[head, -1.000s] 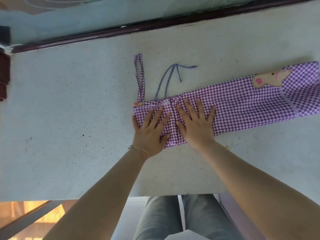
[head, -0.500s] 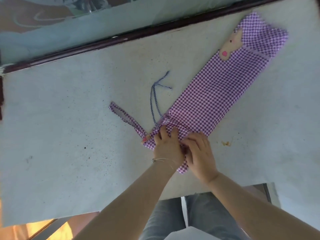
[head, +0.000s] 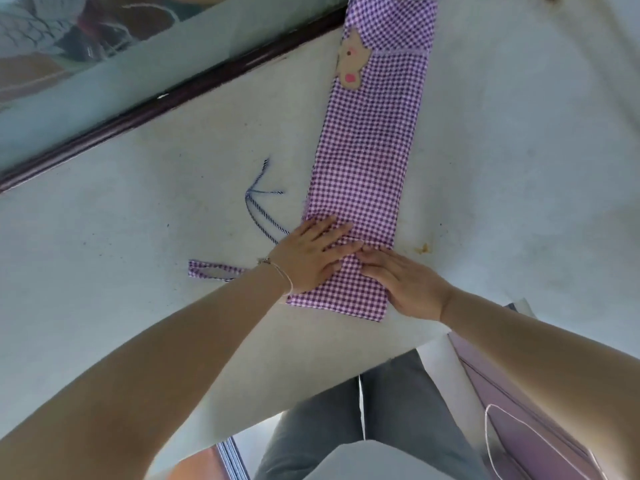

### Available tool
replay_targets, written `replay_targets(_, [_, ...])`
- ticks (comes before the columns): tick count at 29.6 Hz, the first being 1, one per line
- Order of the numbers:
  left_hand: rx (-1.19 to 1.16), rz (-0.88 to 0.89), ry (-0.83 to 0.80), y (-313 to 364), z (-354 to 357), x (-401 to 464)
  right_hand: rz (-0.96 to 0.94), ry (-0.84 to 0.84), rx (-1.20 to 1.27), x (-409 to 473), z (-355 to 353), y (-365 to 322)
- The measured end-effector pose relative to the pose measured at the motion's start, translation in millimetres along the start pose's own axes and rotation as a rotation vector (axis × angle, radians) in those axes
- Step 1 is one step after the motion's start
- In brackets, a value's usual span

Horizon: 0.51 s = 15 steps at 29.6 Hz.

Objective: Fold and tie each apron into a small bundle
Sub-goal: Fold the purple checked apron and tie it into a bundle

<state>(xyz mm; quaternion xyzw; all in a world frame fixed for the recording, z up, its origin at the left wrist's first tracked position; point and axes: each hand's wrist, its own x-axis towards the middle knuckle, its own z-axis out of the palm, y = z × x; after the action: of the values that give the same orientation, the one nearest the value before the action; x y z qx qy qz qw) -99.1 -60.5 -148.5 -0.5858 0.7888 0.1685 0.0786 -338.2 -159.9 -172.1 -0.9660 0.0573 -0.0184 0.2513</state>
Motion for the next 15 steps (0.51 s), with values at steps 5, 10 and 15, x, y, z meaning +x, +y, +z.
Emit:
replay_targets(5, [-0.022, 0.011, -0.041, -29, 2, -6, 0.04, -0.072, -0.026, -6, -1, 1])
replay_targets(10, [-0.107, -0.066, -0.066, -20, 0, -8, 0.13, 0.063, 0.009, 1, 6, -7])
replay_targets(15, [-0.289, -0.111, -0.037, -17, -17, -10, 0.283, 0.325, 0.086, 15, 5, -12])
